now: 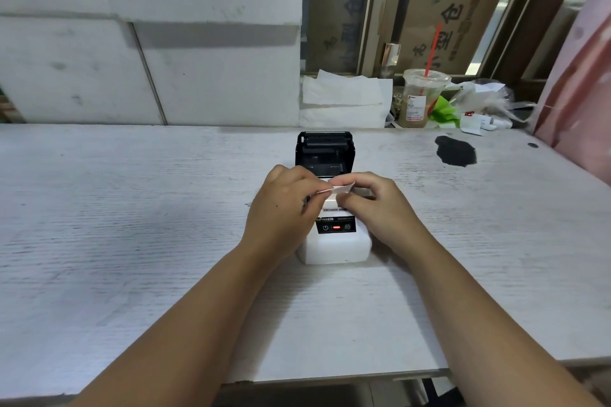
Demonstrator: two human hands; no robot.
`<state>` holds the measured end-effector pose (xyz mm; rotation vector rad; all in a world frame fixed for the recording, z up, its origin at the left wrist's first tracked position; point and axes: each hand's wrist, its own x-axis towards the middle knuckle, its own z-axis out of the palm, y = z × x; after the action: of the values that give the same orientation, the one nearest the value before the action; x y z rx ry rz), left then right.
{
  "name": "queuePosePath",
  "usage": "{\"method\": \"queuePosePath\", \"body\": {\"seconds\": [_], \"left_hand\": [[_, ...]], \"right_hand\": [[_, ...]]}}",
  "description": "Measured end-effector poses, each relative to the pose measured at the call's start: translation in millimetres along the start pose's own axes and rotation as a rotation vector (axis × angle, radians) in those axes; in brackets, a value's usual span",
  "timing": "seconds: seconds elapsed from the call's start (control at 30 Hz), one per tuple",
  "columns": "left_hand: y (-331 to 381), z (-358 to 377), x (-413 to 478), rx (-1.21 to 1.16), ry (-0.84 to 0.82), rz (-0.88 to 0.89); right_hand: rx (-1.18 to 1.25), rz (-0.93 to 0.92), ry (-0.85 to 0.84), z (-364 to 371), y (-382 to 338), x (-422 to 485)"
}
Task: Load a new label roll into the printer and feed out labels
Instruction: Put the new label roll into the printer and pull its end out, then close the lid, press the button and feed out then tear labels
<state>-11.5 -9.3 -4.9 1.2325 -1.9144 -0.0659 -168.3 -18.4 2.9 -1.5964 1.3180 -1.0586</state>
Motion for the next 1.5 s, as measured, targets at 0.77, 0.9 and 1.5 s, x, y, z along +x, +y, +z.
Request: {"method": "queuePosePath", "body": {"seconds": [0.77, 0.9, 1.5], "left_hand": [[8.6, 0.9, -5.3, 0.075, 0.06, 0.17], [8.6, -0.1, -5.5, 0.098, 0.084, 0.2], [7.3, -5.5, -4.0, 0.24, 0.107, 0.323]], "right_hand": [[0.315, -0.035, 0.138, 5.1, 2.0, 11.6], [0.335, -0.072, 0.022, 9.9, -2.4, 12.4], [0.503, -0.016, -0.056, 5.8, 3.2, 12.7]]}}
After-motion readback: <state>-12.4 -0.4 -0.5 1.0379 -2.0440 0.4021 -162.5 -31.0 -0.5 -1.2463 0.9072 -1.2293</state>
